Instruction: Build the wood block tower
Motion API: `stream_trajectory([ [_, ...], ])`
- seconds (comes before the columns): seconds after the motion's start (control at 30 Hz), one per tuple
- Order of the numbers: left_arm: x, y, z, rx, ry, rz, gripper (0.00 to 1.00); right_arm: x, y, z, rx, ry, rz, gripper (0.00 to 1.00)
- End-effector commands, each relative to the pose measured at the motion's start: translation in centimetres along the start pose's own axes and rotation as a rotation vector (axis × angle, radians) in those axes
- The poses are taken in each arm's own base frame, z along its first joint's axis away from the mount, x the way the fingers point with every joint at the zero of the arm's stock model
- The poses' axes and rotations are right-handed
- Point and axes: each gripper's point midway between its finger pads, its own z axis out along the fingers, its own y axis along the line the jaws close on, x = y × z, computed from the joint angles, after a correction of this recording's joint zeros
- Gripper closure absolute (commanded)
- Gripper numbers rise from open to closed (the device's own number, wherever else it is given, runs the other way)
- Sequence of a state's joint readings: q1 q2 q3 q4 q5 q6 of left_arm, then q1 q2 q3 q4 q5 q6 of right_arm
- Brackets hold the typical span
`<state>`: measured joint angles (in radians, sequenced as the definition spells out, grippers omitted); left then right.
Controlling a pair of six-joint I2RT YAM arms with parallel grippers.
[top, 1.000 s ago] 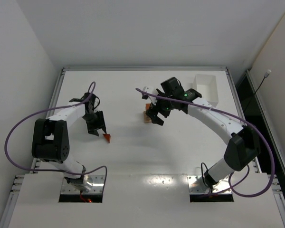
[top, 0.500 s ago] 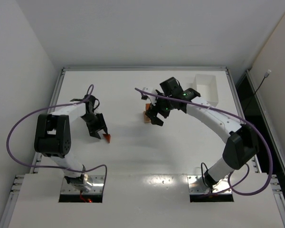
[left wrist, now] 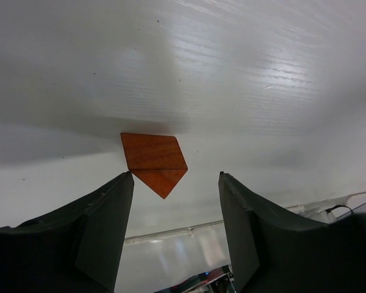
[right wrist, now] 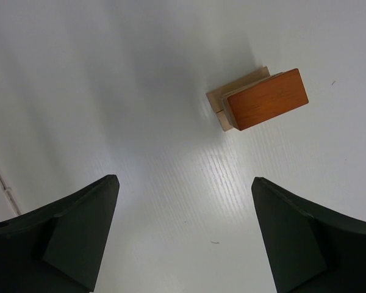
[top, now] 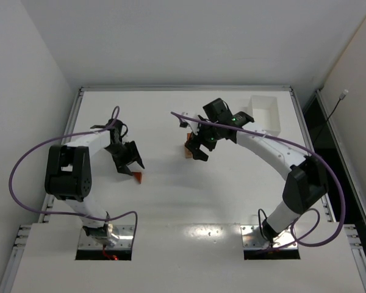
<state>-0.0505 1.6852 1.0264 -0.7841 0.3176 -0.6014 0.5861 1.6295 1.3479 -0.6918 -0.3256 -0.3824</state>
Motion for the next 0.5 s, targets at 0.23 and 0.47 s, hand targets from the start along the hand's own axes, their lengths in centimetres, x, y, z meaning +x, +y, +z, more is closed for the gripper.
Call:
stream_trajectory([
  [0.23, -0.6, 0.1, 0.5, -0.004, 0.010, -0.024, 0.44, -2.1, -0.3, -0.2, -0.005, -0.046, -0.030, 0.12],
  [0.47, -0.2, 0.7, 1.2, -0.031, 0.040, -0.037, 0.48, -2.1, -0.3, -0.2, -0.005, -0.046, -0.030, 0.12],
])
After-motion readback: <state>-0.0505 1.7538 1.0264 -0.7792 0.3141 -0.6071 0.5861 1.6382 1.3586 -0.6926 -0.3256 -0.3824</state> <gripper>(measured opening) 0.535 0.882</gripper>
